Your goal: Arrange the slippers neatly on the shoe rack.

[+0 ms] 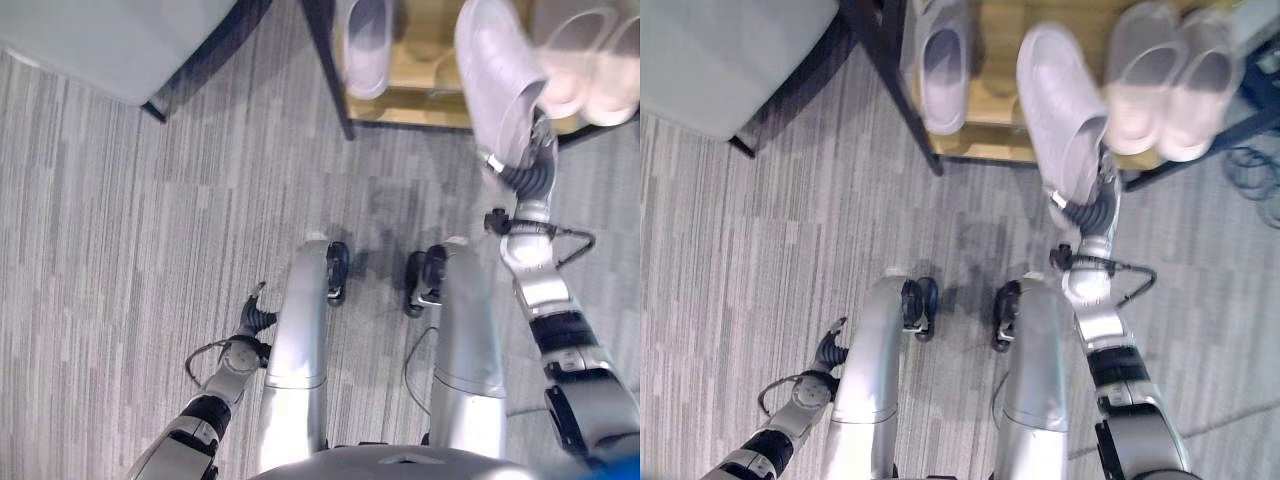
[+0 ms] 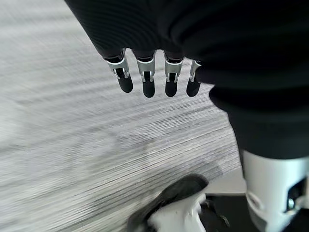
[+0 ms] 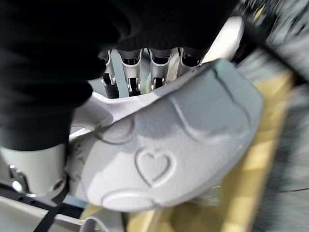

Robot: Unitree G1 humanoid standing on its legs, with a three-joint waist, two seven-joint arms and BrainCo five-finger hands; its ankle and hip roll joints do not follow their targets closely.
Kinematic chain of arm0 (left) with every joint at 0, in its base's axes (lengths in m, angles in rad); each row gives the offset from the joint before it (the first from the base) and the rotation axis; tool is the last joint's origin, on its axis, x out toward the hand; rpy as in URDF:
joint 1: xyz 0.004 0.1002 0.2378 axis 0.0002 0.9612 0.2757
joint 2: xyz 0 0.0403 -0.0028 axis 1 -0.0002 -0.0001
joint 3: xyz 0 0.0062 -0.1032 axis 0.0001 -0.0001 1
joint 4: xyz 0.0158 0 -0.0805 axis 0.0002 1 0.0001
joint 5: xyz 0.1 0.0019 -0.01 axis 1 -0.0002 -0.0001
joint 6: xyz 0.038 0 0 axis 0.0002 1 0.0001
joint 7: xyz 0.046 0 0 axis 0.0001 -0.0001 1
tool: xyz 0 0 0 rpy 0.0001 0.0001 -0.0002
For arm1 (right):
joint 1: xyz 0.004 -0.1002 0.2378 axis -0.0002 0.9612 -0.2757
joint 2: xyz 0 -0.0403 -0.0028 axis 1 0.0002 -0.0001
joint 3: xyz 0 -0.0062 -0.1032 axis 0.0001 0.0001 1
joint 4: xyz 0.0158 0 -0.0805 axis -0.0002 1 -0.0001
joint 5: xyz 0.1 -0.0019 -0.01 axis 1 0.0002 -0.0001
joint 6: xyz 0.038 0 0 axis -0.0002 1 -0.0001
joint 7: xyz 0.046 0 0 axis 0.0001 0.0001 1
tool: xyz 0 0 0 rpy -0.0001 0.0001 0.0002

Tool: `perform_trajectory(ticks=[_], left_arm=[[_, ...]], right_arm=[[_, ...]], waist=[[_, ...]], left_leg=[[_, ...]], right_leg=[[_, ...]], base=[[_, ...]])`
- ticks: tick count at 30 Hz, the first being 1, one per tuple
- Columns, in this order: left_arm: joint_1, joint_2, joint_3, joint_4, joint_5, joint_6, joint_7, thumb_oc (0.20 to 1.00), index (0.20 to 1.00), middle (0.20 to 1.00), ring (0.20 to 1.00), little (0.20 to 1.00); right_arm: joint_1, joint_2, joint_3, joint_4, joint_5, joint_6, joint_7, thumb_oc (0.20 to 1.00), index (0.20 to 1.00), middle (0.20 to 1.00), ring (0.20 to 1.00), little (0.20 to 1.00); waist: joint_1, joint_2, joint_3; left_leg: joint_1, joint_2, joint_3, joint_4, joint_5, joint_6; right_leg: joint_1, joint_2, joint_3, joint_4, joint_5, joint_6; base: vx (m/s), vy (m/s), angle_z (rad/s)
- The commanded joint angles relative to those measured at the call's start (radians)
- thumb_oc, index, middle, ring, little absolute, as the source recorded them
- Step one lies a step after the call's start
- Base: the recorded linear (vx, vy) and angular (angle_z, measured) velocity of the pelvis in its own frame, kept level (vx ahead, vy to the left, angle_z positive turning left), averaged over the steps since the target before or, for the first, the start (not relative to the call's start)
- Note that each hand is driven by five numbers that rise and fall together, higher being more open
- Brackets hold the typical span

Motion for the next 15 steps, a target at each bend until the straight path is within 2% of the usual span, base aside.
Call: perform_trajectory(ticks=[1,3,6,7,8,12,14,15], left_arm=[[0.083,0.017,0.033,0.022,-0.16,-0.073,0.051,1.0,1.0,1.0,1.0,1.0],[0.081,0.02,0.076,0.032,-0.241,-0.089,0.06,1.0,1.0,1.0,1.0,1.0],[0.083,0.036,0.129,0.016,-0.324,-0.103,0.064,1.0,1.0,1.0,1.0,1.0],[0.083,0.036,0.129,0.017,-0.325,-0.103,0.064,1.0,1.0,1.0,1.0,1.0],[0.081,0.054,0.132,0.017,-0.324,-0.102,0.059,1.0,1.0,1.0,1.0,1.0],[0.147,0.073,0.09,-0.006,-0.336,-0.095,0.036,1.0,1.0,1.0,1.0,1.0],[0.155,0.075,0.086,-0.007,-0.339,-0.092,0.032,1.0,1.0,1.0,1.0,1.0],[0.18,0.084,0.064,-0.009,-0.349,-0.089,0.021,1.0,1.0,1.0,1.0,1.0]], right_arm=[[-0.039,-0.089,0.037,-0.041,0.056,-0.048,-0.072,0.2,0.2,0.2,0.2,0.2],[-0.102,-0.103,0.073,0.008,0.091,-0.036,-0.061,0.2,0.2,0.2,0.2,0.2],[-0.126,-0.107,0.047,0.022,0.095,-0.025,-0.081,0.2,0.2,0.2,0.2,0.2],[-0.128,-0.106,0.047,0.025,0.096,-0.027,-0.081,0.2,0.2,0.2,0.2,0.2],[-0.181,-0.128,0.047,0.059,0.108,-0.024,-0.094,0.2,0.2,0.2,0.2,0.2],[-0.353,-0.169,0.124,0.252,0.138,0.053,-0.089,0.2,0.2,0.2,0.2,0.2],[-0.373,-0.174,0.134,0.268,0.137,0.059,-0.089,0.2,0.2,0.2,0.2,0.2],[-0.444,-0.181,0.164,0.345,0.189,0.059,-0.089,0.2,0.2,0.2,0.2,0.2]], waist=[[-0.009,-0.011,-0.074],[-0.003,-0.012,-0.071],[-0.004,-0.007,-0.073],[-0.004,-0.009,-0.073],[0.002,-0.012,-0.059],[0.017,-0.011,0.008],[0.018,-0.01,0.02],[0.026,-0.003,0.046]], left_leg=[[0.186,-0.029,-0.066,-0.088,-0.111,-0.019],[0.135,-0.036,-0.065,-0.003,-0.131,-0.02],[0.068,-0.053,-0.056,0.13,-0.169,-0.024],[0.065,-0.053,-0.055,0.136,-0.172,-0.024],[0.064,-0.054,-0.052,0.198,-0.197,-0.03],[0.063,-0.059,-0.058,0.387,-0.268,-0.04],[0.063,-0.057,-0.058,0.413,-0.275,-0.04],[0.063,-0.055,-0.056,0.474,-0.295,-0.035]], right_leg=[[0.176,0.013,0.047,-0.18,0.036,0.059],[0.125,0.006,0.055,-0.096,0.021,0.058],[0.06,-0.006,0.075,0.046,-0.023,0.049],[0.055,-0.006,0.077,0.052,-0.027,0.049],[0.05,-0.001,0.097,0.124,-0.045,0.046],[0.046,0.001,0.156,0.344,-0.087,0.045],[0.048,0.001,0.163,0.369,-0.092,0.042],[0.044,0.004,0.18,0.434,-0.1,0.042]], base=[[0.15,-0.056,0.15],[0.14,-0.054,0.18],[0.13,-0.048,0.22],[0.11,-0.051,0.12],[0.13,-0.064,0.06],[0.12,-0.041,0.08],[0.04,-0.001,0.05],[0.03,0.012,0.0]])
